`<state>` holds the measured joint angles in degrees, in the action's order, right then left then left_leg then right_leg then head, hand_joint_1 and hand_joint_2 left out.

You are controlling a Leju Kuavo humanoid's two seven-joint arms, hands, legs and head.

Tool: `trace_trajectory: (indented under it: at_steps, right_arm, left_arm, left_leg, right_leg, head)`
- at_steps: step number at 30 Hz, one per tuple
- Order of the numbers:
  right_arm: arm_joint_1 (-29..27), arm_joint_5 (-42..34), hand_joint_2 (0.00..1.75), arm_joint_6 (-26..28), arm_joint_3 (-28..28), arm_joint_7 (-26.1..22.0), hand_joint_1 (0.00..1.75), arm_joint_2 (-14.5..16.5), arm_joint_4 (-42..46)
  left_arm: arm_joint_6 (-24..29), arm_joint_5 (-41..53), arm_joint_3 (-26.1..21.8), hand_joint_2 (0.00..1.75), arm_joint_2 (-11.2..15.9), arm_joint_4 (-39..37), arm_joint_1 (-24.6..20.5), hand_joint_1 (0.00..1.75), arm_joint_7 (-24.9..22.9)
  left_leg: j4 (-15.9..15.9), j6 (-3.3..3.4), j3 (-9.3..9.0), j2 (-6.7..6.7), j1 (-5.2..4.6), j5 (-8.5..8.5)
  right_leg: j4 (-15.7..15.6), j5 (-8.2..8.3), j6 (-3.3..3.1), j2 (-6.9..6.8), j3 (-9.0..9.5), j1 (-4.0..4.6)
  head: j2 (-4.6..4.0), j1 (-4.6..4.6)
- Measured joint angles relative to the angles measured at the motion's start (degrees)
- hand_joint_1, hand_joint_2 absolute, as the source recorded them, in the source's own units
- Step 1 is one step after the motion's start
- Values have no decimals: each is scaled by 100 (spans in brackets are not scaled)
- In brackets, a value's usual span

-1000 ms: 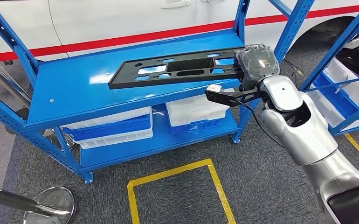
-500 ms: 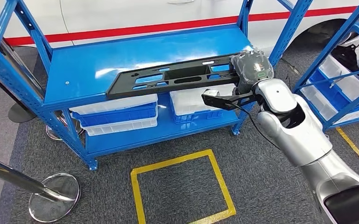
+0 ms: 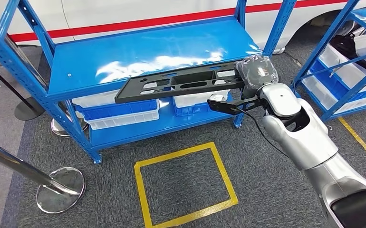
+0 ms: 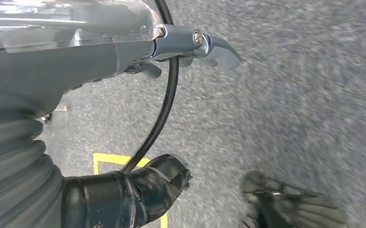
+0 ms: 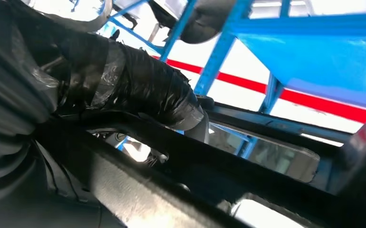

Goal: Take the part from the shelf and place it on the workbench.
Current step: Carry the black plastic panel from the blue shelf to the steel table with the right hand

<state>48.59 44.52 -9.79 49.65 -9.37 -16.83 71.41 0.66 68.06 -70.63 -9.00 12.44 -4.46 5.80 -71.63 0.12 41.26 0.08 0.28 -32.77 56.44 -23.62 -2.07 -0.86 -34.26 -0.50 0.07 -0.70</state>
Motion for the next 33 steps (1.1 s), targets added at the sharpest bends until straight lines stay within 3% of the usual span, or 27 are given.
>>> trace_trajectory:
  at_steps: [1, 3, 4, 6, 7, 8, 11, 12, 13, 15, 16, 17, 18, 19, 21, 23, 24, 26, 28, 31, 32, 33]
  right_arm:
    - [-13, -5, 175, 0, 3, -2, 175, 2, -12]
    - [-35, -13, 175, 0, 9, -4, 175, 2, -36]
    - [-41, -16, 175, 0, 13, -5, 175, 2, -47]
    - [-48, -20, 175, 2, 19, -8, 175, 2, -61]
    - [-55, -20, 175, 3, 22, -9, 175, 2, -67]
    - [-59, -20, 175, 4, 25, -9, 175, 3, -72]
    - [-76, -23, 175, 10, 39, -12, 175, 14, -90]
    - [-84, -26, 175, 12, 43, -13, 175, 16, -97]
    - [-91, -28, 175, 15, 45, -14, 175, 15, -104]
    - [-101, -31, 175, 19, 49, -14, 175, 13, -116]
    - [-109, -30, 175, 20, 53, -14, 175, 12, -122]
    - [-121, -30, 175, 20, 60, -13, 175, 10, -132]
    - [-133, -30, 175, 20, 67, -13, 175, 9, -141]
    - [-141, -30, 175, 20, 72, -12, 175, 9, -148]
    - [-139, -30, 175, 23, 77, -13, 175, 9, -153]
    - [-132, -29, 175, 33, 77, -16, 175, 10, -151]
    - [-127, -30, 175, 43, 77, -16, 175, 9, -151]
    - [-122, -30, 175, 60, 78, -15, 175, 7, -153]
    - [-113, -29, 175, 63, 80, -14, 175, 8, -154]
    - [-125, -29, 175, 62, 81, -9, 175, 10, -154]
    - [-137, -28, 175, 62, 81, -7, 175, 10, -154]
    - [-147, -26, 175, 60, 82, -4, 175, 9, -155]
  left_arm:
    - [8, 4, -8, 175, 3, 1, 1, 0, -2]
    - [20, 11, -26, 175, 15, 2, 1, 0, -3]
    - [22, 14, -32, 175, 22, 2, -2, 0, -3]
    - [28, 16, -38, 175, 27, 2, -16, 0, -1]
    - [32, 20, -39, 175, 26, 2, -19, 0, 2]
    - [38, 25, -40, 175, 25, 2, -18, 0, 4]
    - [52, 34, -44, 175, 24, 1, -12, 0, 9]
    - [53, 36, -45, 175, 23, 1, -22, 0, 9]
    - [54, 38, -45, 175, 24, 1, -30, 0, 10]
    - [55, 40, -46, 175, 27, 2, -36, 0, 12]
    - [55, 42, -46, 175, 30, 2, -32, 0, 14]
    - [55, 44, -46, 175, 31, 2, -29, 0, 15]
    - [54, 46, -47, 175, 31, 2, -27, 0, 16]
    - [54, 48, -47, 175, 31, 2, -26, 0, 16]
    - [52, 51, -48, 175, 22, 2, -28, 0, 21]
    - [54, 62, -48, 175, 6, 2, -27, 0, 31]
    - [54, 72, -48, 175, 0, 2, -25, 0, 34]
    - [57, 90, -49, 175, 4, 2, -14, 0, 39]
    - [64, 95, -50, 175, 7, 2, -13, 0, 50]
    - [68, 96, -51, 175, 1, 0, -8, 0, 96]
    - [70, 96, -51, 175, 2, -1, -4, 0, 109]
    - [75, 97, -52, 175, 6, 0, -1, 0, 113]
  left_leg:
    - [-230, -34, -1, 1, 25, -23]
    - [-256, -94, -179, 2, 67, 203]
    - [10, -125, -410, 2, 91, 356]
    - [746, -164, -929, -14, 114, 353]
    - [1038, -143, -1123, -30, 111, 277]
    - [1180, -103, -1204, -45, 98, 174]
    - [1217, 61, -1162, -41, 80, 221]
    - [1221, 112, -1106, -28, 79, 286]
    - [1230, 160, -1033, -15, 78, 365]
    - [1229, 212, -867, -1, 57, 512]
    - [1226, 228, -783, 4, 36, 579]
    - [1223, 239, -701, 7, 11, 641]
    - [1221, 247, -621, 7, -18, 700]
    - [1220, 252, -546, 6, -47, 758]
    - [1219, 251, -428, 3, -87, 862]
    - [1228, 220, -370, 6, -89, 957]
    - [1247, 189, -360, 8, -76, 1007]
    - [1295, 121, -342, 4, -61, 1089]
    - [1160, 59, -256, -14, -67, 878]
    - [235, -33, 2, -22, -24, 180]
    - [-74, -61, 55, -20, -7, 103]
    - [-229, -83, 43, -18, 6, 160]
  right_leg:
    - [20, 62, 17, 0, -101, -9]
    - [83, 163, 64, -1, -297, -39]
    - [140, 207, 102, 0, -408, -61]
    - [273, 278, 185, 4, -595, -88]
    - [328, 313, 231, 9, -649, -86]
    - [357, 347, 267, 14, -667, -76]
    - [357, 433, 361, 35, -696, -86]
    - [410, 335, 383, 43, -741, -98]
    - [569, 120, 399, 50, -811, -104]
    - [1212, -493, 406, 55, -978, -94]
    - [1590, -712, 399, 55, -1039, -84]
    - [1869, -788, 381, 56, -1046, -71]
    - [1978, -743, 346, 58, -970, -51]
    - [1891, -629, 292, 60, -799, -24]
    - [1212, -488, 131, 65, -218, 68]
    - [507, -554, 21, 67, 258, 145]
    - [331, -590, -5, 68, 348, 172]
    - [197, -473, -21, 52, 351, 173]
    - [62, -315, -78, 23, 300, 131]
    - [19, -135, -117, 15, 115, 108]
    - [34, -90, -106, 16, 38, 105]
    - [56, -45, -91, 15, -39, 99]
  head:
    - [1, -1]
    - [1, 0]
    - [1, 1]
    - [1, 3]
    - [1, -1]
    - [2, -8]
    - [2, -27]
    - [2, -31]
    - [2, -33]
    - [2, -36]
    - [2, -34]
    - [2, -35]
    - [2, -34]
    - [2, -34]
    - [2, -33]
    - [2, -32]
    - [2, -32]
    - [2, -35]
    - [2, -31]
    - [2, -27]
    - [2, -27]
    - [2, -27]
